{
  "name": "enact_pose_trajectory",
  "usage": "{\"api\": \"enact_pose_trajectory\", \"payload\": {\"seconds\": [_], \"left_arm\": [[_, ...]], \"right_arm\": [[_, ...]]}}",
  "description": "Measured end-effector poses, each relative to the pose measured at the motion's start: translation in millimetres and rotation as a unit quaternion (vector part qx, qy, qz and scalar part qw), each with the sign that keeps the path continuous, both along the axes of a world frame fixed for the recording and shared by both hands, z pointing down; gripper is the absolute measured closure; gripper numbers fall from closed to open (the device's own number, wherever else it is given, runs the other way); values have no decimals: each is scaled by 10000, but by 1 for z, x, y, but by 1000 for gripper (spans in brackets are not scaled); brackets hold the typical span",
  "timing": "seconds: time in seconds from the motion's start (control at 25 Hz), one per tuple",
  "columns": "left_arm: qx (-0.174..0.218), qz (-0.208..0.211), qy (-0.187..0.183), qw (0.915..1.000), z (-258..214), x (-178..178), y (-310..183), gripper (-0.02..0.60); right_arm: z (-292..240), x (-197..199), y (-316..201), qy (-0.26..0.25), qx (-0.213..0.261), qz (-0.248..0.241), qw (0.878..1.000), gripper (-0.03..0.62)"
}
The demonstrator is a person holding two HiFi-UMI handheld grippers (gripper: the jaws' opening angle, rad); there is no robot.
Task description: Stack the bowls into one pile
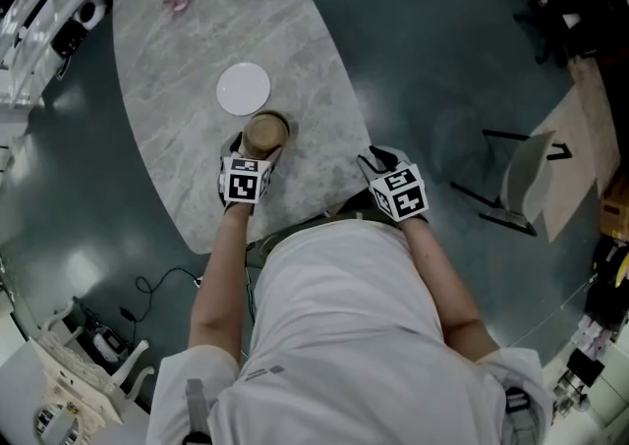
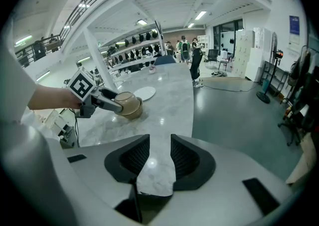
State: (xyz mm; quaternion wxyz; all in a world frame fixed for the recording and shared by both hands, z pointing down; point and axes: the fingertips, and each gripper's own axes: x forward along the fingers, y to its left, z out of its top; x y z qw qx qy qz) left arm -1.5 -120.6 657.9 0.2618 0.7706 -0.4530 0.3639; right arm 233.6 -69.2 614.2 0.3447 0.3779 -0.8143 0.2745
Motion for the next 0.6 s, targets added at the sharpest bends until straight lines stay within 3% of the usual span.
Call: {"api": "enact_pose_trajectory", "payload": {"seconds": [0.6], "left_arm": [[58, -170, 151, 9997, 0, -7, 1, 189]], "right_arm": [[0, -6, -2, 34, 20, -97, 9999, 451]]}}
